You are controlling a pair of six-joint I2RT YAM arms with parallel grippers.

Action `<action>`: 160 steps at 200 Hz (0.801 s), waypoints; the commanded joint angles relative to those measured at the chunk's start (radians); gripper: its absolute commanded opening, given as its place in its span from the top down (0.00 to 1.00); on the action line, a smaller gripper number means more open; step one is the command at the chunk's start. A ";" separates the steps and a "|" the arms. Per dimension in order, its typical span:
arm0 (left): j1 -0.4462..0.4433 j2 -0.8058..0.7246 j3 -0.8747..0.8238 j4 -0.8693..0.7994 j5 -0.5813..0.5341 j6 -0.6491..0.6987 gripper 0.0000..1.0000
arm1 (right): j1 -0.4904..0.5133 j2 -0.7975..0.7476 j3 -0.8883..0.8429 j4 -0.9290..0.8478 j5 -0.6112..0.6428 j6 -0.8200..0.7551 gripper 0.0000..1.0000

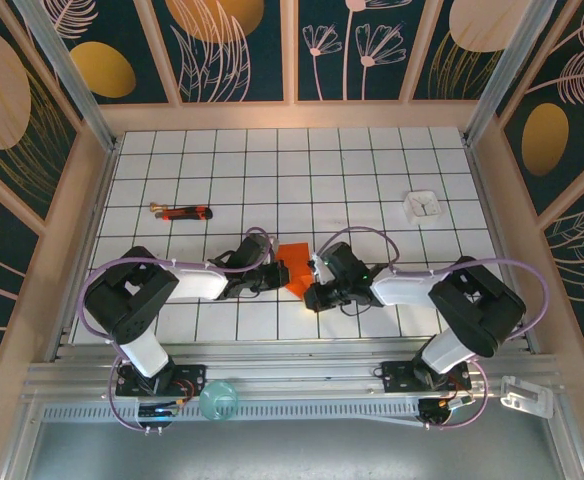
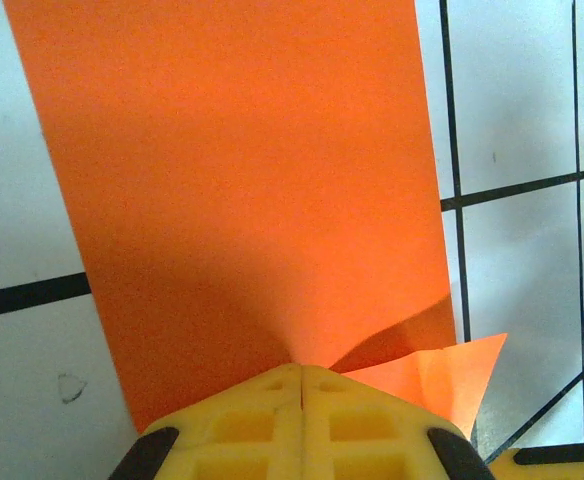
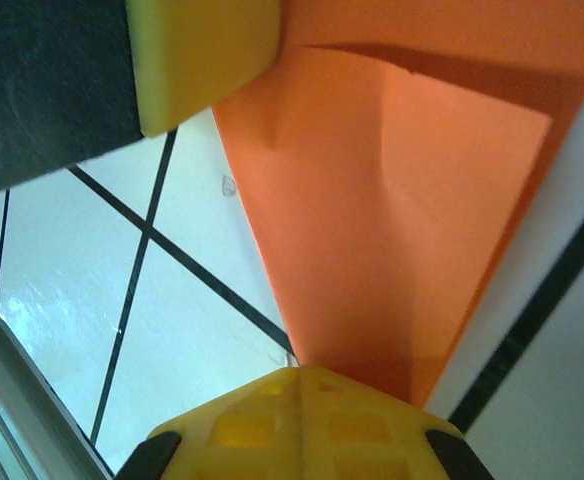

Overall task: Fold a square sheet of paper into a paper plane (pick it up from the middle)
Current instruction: Third fold the triangle at the center of the table.

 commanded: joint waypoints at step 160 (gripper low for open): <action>0.004 0.054 -0.028 -0.190 -0.051 0.025 1.00 | 0.011 -0.025 0.161 -0.170 -0.010 0.001 1.00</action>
